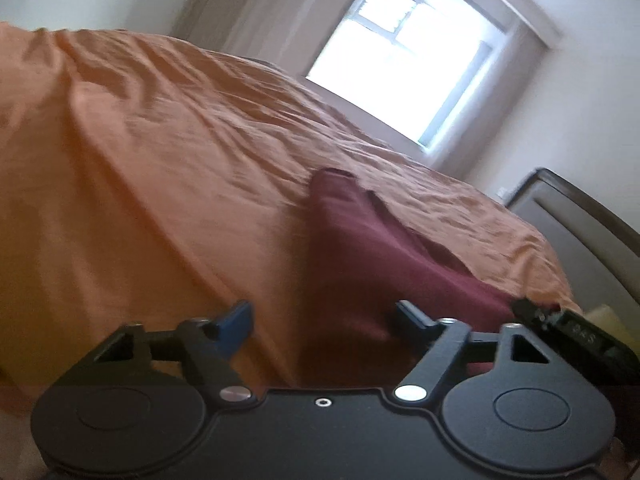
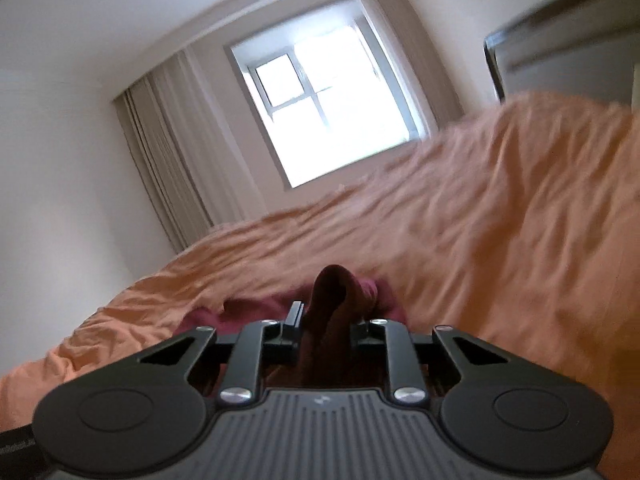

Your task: Fold small clothes

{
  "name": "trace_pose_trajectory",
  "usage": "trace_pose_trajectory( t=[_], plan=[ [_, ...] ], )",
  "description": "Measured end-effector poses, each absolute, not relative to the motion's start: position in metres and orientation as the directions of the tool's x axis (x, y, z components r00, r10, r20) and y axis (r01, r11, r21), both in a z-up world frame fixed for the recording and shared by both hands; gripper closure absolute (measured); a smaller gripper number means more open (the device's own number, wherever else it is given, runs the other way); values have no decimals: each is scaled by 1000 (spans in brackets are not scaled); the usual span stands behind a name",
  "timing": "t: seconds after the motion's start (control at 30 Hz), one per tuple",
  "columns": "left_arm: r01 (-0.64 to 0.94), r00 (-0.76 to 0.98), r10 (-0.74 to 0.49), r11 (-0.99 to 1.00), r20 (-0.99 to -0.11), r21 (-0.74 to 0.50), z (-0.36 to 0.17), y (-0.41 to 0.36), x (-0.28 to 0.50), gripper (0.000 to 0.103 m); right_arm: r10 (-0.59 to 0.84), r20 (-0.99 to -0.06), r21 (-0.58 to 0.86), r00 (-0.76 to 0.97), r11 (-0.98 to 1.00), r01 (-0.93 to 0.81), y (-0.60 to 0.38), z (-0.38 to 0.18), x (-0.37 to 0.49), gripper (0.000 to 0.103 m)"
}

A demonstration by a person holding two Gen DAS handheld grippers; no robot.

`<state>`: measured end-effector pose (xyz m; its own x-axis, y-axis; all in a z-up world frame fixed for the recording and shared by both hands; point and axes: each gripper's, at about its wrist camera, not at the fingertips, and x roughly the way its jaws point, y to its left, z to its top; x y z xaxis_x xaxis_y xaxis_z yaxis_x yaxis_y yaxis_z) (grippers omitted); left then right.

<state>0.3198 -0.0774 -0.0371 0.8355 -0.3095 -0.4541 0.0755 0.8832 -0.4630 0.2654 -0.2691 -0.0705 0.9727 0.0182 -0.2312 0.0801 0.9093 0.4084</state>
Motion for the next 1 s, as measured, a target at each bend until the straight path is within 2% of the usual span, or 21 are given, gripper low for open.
trace_pose_trajectory(
  t=[0.1, 0.27, 0.43, 0.5, 0.6, 0.73, 0.8, 1.0],
  plan=[
    [96, 811, -345, 875, -472, -475, -40, -88, 328, 35, -15, -224, 377, 974, 921, 100, -271, -69, 267, 80],
    [88, 800, -358, 864, -482, -495, -46, -84, 330, 32, -29, -345, 352, 938, 923, 158, -269, -100, 275, 75],
    [85, 791, -376, 849, -482, -522, -52, -78, 331, 30, -50, -322, 333, 945, 929, 163, -262, -108, 262, 54],
    [82, 791, -377, 846, -482, -527, -51, -77, 331, 29, -78, -314, 306, 946, 935, 178, -260, -107, 257, 30],
    [78, 793, -375, 844, -480, -531, -49, -74, 329, 24, -96, -283, 297, 954, 937, 182, -262, -107, 245, 16],
    [73, 796, -370, 844, -479, -531, -46, -72, 328, 20, -135, -275, 244, 952, 948, 205, -257, -111, 232, 8],
    [71, 799, -365, 846, -477, -529, -46, -71, 326, 19, -162, -260, 207, 952, 954, 219, -252, -117, 227, 0],
    [92, 796, -373, 853, -476, -514, -55, -67, 326, 19, -187, -238, 152, 953, 962, 227, -245, -135, 224, 0]
  ],
)
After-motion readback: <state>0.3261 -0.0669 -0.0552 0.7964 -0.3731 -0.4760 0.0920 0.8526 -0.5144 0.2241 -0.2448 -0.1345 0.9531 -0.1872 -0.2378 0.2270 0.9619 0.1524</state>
